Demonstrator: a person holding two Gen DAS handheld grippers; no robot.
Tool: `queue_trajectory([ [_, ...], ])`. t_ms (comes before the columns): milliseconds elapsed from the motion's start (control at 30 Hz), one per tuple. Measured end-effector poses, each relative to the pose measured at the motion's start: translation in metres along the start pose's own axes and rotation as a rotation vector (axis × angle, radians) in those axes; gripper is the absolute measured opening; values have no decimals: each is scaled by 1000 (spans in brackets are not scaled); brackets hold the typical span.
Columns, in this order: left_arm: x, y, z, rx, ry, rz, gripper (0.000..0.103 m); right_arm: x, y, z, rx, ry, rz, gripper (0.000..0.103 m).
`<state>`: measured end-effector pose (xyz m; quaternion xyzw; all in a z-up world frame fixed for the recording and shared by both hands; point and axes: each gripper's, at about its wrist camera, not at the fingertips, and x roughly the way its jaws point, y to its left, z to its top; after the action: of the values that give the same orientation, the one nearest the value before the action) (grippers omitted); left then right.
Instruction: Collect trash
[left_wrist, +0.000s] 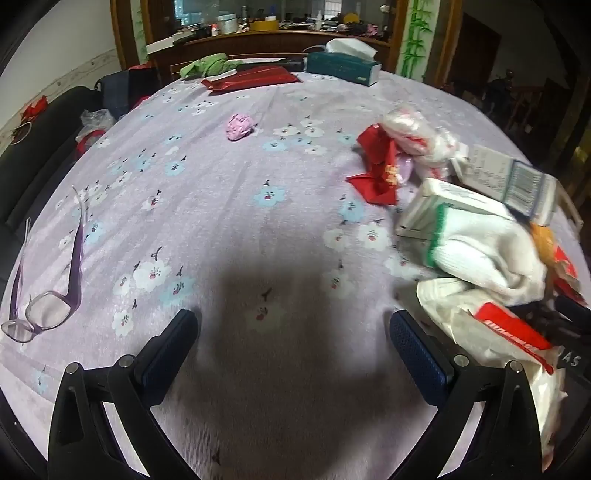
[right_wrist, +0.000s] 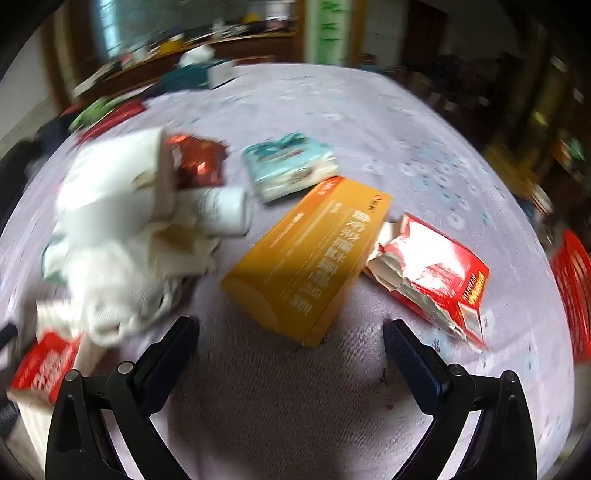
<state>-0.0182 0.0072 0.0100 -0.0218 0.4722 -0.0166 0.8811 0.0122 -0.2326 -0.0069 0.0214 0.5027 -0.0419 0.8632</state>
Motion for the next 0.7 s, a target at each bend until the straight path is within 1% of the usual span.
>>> queue_trajectory([
  [67, -9, -6, -1, 23, -34, -5, 103, -5, -8, -3, -45, 56, 24, 103],
  [133, -21, -6, -4, 37, -66, -5, 103, -15, -17, -9, -72, 67, 58, 102],
  [233, -49, -8, -11, 48, -147, -37, 103, -42, -30, -26, -108, 31, 124, 102],
  [333, -74, -12, -19, 56, -219, -61, 103, -72, -49, -44, -80, -14, 233, 102],
  [367, -87, -18, -24, 63, -261, -72, 103, -86, -56, -49, -63, -60, 271, 102],
  [400, -96, -23, -29, 72, -292, -84, 103, -99, -62, -53, -54, -114, 284, 102],
  [467, -116, -38, -42, 102, -355, -104, 103, -126, -70, -60, -53, -237, 259, 102],
  [533, -132, -56, -53, 143, -398, -101, 103, -148, -79, -73, -33, -350, 239, 102],
  [600, -142, -69, -63, 158, -433, -100, 103, -159, -87, -82, -18, -415, 215, 102],
  [700, -154, -83, -76, 165, -470, -90, 103, -158, -93, -92, 5, -442, 162, 102],
])
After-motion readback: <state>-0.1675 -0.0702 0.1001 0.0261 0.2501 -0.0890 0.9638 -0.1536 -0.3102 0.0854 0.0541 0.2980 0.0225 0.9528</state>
